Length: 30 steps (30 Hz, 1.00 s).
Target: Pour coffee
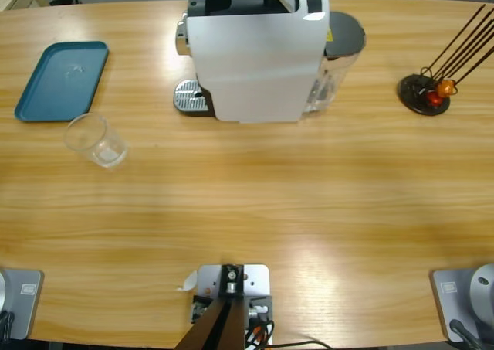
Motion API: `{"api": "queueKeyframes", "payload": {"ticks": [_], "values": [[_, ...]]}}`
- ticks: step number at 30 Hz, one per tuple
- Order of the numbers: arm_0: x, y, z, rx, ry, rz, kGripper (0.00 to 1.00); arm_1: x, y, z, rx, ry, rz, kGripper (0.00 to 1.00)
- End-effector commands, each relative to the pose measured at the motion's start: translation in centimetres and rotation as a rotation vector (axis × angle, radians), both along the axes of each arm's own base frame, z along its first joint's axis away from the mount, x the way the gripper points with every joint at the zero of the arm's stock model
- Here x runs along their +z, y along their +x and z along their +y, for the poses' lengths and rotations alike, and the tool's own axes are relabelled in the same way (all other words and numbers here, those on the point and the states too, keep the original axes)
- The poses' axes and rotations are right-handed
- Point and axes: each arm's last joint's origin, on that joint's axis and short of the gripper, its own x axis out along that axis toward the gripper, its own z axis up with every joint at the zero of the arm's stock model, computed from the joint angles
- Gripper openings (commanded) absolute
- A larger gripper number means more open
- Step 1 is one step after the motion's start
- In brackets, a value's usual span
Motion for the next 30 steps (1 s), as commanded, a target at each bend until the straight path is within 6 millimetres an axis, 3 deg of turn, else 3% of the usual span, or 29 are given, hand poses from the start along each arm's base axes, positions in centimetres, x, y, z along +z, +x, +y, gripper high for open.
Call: {"api": "queueKeyframes", "payload": {"ticks": [1,8,25,30], "values": [[-0.9,-0.2,0.2,-0.015,0.012,0.010,0.987,-8.3,0.3,4.6,0.095,-0.166,0.153,0.000],[-0.9,-0.1,0.1,-0.016,0.016,0.017,0.987,-11.8,0.1,5.3,0.118,-0.231,0.189,0.000],[-0.9,0.0,-0.1,-0.021,0.020,0.025,0.987,-18.0,0.7,6.3,0.137,-0.349,0.273,0.000],[-0.9,0.1,-0.1,-0.022,0.020,0.025,0.987,-20.1,0.4,5.8,0.126,-0.409,0.319,0.000]]}}
